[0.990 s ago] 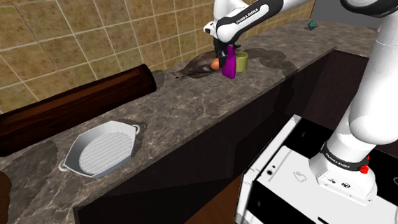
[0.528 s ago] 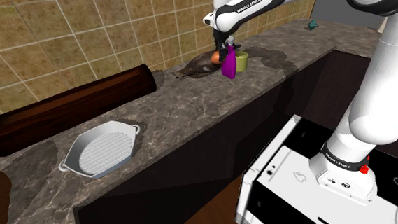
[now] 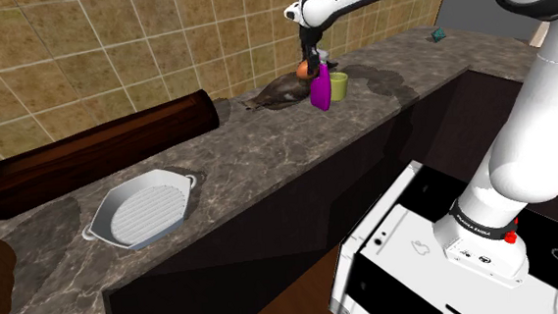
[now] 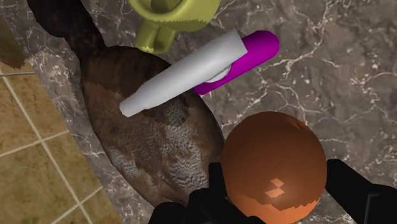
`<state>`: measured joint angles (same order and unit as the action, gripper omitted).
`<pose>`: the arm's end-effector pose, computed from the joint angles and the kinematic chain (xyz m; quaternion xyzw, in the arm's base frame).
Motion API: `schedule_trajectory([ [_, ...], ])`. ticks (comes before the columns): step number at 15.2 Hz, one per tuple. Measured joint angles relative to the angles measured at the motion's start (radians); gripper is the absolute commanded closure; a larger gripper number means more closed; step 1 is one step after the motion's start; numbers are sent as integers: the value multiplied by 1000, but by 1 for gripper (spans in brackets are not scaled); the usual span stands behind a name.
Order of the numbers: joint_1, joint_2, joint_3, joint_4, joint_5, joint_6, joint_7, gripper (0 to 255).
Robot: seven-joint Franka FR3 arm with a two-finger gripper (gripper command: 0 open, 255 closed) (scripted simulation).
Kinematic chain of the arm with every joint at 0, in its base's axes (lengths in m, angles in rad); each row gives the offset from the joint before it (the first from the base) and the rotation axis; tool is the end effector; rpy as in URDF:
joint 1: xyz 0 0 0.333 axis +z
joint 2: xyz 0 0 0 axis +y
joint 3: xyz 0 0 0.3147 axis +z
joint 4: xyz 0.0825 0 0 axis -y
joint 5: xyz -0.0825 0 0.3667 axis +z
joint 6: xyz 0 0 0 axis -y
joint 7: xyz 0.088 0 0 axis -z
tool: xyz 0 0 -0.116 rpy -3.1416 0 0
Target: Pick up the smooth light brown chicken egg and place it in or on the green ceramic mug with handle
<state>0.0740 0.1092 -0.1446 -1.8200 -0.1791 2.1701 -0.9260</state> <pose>0.6000 -0.0476 0.4953 0.8814 0.4485 0.0637 0.1338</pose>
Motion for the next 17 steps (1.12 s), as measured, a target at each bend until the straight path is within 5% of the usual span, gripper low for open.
schedule_trajectory([
  [5,-37,16,-24,44,27,-18,-75,255],
  [17,-217,185,-104,289,166,-68,-380,255],
])
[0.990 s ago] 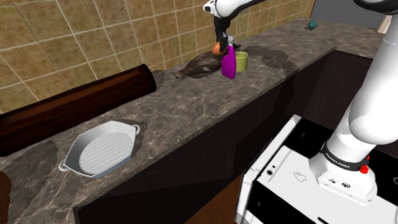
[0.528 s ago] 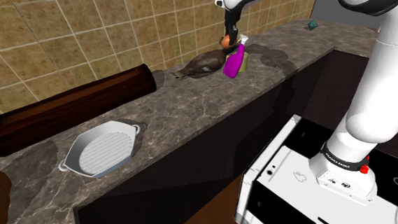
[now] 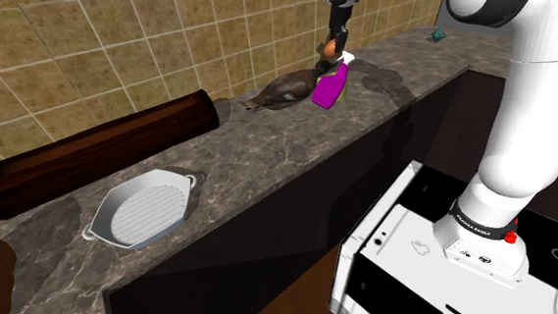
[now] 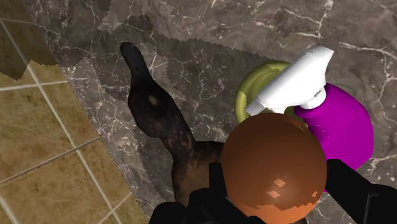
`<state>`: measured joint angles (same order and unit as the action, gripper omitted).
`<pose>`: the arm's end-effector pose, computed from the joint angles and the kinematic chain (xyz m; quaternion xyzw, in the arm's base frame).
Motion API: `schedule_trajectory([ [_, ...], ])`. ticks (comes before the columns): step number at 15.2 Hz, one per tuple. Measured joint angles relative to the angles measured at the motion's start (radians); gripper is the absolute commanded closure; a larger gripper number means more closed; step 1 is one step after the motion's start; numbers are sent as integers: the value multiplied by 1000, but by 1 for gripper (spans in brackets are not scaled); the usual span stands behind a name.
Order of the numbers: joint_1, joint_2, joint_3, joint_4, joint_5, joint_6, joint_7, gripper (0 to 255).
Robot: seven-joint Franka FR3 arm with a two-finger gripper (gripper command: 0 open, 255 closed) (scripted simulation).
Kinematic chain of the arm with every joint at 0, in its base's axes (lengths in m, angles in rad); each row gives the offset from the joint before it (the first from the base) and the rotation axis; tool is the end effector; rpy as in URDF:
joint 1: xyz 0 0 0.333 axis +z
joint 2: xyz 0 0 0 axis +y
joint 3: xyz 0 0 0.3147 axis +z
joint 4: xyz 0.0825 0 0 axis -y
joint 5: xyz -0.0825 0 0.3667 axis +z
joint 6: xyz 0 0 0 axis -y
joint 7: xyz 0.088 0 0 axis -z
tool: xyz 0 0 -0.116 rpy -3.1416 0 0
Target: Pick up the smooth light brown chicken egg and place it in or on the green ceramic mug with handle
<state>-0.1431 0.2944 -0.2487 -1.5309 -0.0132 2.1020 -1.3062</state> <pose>0.6178 -0.2346 0.5155 0.8818 0.4479 0.0634 0.1336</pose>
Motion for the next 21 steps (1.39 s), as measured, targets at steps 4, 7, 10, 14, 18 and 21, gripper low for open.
schedule_trajectory([
  [4,-14,15,-3,-18,10,33,-19,255],
  [7,-13,19,-2,-53,11,73,-18,255],
  [10,-15,27,-2,-79,13,107,-20,255],
  [14,-14,40,0,-117,15,157,-17,255],
  [18,-17,50,-1,-141,17,197,-19,255],
  [21,-17,48,-1,-145,17,200,-18,255],
])
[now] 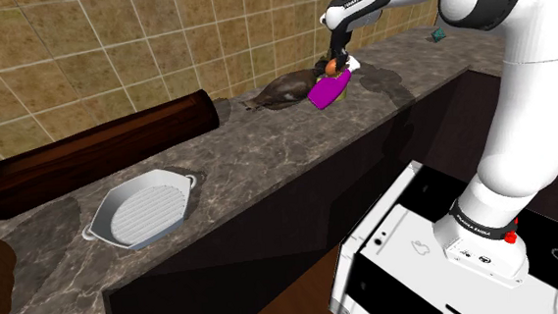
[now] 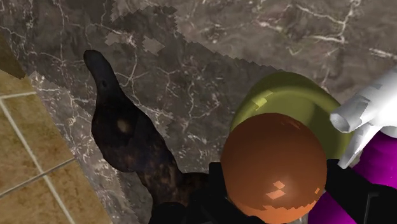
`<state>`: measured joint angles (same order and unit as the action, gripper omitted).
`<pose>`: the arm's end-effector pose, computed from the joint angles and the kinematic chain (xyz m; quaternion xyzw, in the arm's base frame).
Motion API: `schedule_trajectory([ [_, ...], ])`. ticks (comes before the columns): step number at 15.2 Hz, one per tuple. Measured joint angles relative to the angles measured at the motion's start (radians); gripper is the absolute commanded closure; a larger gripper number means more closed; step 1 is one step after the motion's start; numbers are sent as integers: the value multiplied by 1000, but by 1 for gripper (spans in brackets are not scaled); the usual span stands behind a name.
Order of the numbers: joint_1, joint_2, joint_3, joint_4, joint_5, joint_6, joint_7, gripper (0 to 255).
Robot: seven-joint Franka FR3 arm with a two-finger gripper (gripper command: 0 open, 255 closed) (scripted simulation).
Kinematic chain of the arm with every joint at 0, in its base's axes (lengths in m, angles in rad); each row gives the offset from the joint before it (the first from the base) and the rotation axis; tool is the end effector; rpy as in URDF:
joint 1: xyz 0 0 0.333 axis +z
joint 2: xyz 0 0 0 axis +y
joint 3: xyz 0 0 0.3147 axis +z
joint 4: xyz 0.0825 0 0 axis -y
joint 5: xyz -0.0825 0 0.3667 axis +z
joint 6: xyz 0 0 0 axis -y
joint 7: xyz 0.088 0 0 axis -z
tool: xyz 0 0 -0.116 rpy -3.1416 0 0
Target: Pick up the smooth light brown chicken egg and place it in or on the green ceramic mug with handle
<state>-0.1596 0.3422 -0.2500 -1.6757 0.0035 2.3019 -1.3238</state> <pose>0.6176 -0.2484 0.4371 0.8816 0.4470 0.0655 0.1367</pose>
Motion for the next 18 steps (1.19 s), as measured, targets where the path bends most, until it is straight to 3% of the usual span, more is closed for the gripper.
schedule_trajectory([
  [2,0,0,0,-1,0,0,0,255],
  [3,0,0,0,-1,0,1,0,0],
  [9,2,5,2,0,1,-2,0,0],
  [14,14,-66,-3,10,-18,-81,10,0],
  [18,16,-71,-3,15,-20,-92,13,0],
])
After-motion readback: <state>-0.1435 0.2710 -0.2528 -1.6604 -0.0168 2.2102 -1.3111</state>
